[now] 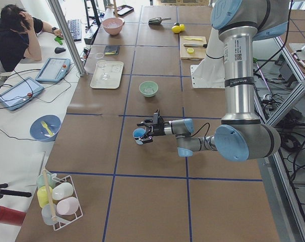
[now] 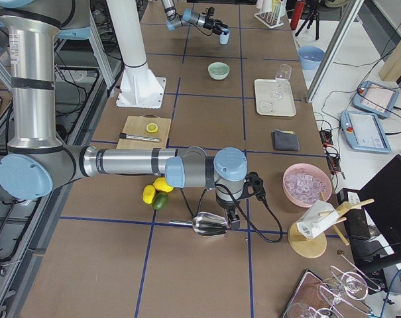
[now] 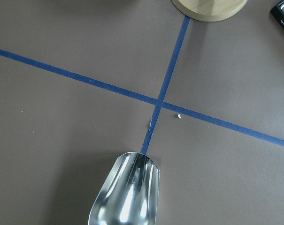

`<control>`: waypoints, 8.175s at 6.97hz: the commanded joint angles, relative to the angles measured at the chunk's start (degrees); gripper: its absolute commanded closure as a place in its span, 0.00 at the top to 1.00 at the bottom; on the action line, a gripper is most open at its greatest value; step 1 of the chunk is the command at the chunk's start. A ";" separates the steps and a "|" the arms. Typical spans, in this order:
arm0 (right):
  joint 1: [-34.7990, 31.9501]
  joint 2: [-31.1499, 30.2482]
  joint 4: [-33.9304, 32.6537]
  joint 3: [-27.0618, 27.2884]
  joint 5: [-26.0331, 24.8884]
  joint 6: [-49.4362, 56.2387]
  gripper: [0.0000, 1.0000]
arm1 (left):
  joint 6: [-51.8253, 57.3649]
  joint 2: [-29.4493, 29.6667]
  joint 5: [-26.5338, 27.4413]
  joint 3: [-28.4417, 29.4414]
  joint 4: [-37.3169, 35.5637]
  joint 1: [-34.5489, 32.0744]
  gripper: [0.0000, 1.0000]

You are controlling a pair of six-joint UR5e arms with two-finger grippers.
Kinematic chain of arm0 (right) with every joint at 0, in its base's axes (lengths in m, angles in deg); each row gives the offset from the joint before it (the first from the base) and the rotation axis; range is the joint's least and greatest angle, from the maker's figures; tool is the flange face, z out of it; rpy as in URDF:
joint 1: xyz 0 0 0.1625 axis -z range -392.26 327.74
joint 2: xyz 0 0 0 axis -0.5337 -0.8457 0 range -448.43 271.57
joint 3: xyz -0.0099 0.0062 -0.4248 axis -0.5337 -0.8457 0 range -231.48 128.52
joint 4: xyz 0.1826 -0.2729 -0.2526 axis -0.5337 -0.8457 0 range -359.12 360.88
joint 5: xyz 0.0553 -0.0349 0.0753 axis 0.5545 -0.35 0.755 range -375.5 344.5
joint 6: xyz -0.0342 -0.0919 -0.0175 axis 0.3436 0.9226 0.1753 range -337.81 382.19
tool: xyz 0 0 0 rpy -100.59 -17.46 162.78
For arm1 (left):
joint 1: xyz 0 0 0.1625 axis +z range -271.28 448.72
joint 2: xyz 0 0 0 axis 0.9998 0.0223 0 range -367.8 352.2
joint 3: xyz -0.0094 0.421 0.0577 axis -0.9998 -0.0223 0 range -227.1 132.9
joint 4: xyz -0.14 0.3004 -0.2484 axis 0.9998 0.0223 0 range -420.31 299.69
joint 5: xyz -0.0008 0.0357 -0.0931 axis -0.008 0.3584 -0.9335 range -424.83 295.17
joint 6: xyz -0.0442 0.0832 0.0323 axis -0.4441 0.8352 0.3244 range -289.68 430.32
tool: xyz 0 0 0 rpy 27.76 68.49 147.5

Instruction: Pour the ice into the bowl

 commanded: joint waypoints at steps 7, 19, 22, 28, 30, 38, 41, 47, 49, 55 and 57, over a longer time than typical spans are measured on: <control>0.07 0.18 0.09 1.05 0.26 -0.55 1.00 | 51.30 -2.65 -65.47 -14.70 -21.45 -51.36 1.00; 19.17 5.85 12.54 14.32 6.16 -31.92 1.00 | 58.50 7.20 -94.40 -14.73 -92.74 -68.86 1.00; 44.09 22.10 12.40 13.63 -14.32 -60.93 1.00 | 58.59 7.37 -94.57 -15.17 -92.48 -68.68 1.00; 65.70 60.87 12.57 -22.10 -35.31 -87.72 0.99 | 58.59 7.55 -94.66 -15.88 -91.95 -68.59 1.00; 67.91 62.93 12.66 -26.18 -36.90 -87.57 0.96 | 58.50 7.55 -96.23 -15.88 -91.95 -68.59 1.00; 67.06 63.63 12.22 -26.21 -36.75 -89.41 0.00 | 58.76 7.64 -96.33 -15.88 -91.78 -68.51 1.00; 58.11 56.73 12.30 -15.52 -24.65 -85.31 0.00 | 67.17 7.38 -96.33 -16.05 -92.30 -68.33 1.00; 35.51 21.67 14.67 3.16 -4.67 -49.83 0.00 | 67.29 6.93 -96.33 -16.05 -92.57 -68.33 1.00; 32.25 9.82 24.20 2.64 -3.78 -43.55 0.00 | 67.29 6.93 -96.33 -16.05 -92.48 -68.33 1.00; 32.32 0.08 52.21 -11.51 -3.69 -43.88 0.39 | 67.29 6.93 -96.33 -15.97 -92.31 -68.33 1.00; 28.58 0.79 50.90 -10.55 -1.86 -43.80 1.00 | 67.29 6.93 -96.33 -15.97 -92.30 -68.33 1.00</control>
